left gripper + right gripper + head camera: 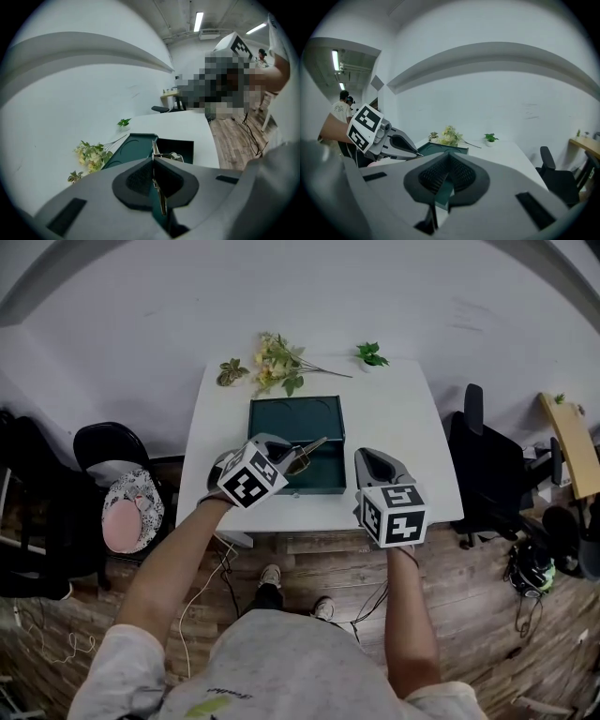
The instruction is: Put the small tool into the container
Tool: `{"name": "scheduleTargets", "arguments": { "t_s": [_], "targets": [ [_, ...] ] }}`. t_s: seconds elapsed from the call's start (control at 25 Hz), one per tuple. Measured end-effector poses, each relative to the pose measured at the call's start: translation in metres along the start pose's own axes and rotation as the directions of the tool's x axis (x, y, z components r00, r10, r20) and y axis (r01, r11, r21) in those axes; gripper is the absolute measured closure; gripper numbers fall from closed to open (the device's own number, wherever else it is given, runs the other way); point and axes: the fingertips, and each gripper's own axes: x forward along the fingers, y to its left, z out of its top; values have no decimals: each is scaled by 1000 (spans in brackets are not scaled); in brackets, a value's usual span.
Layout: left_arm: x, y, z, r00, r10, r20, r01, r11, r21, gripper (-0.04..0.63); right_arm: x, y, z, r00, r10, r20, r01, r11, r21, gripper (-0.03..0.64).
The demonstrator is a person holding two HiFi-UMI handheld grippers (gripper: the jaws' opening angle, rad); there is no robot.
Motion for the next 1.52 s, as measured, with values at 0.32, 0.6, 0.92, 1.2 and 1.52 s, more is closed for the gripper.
{"name": "scheduleTargets", "arguments": {
  "t_s": [0.32,0.6,0.92,1.2,1.52],
  "targets": [
    [23,-2,-11,995,-67,-76,74,993,96,591,3,-4,-4,999,-47,-10,47,999,21,612],
    [41,-2,-21,985,-118,-123,136,979,151,591,6,-4,-5,997,-75,-19,75,997,33,612],
    [56,-1,-24,977,-160,-142,185,965,185,591,7,-9,-5,993,-112,-27,113,993,44,612],
    [60,-1,-25,975,-169,-144,194,964,181,589,8,-11,-7,992,-120,-34,121,992,44,612],
    [63,1,-27,975,-166,-151,183,977,112,586,7,-10,-11,993,-114,-45,116,992,42,612]
  ]
}}
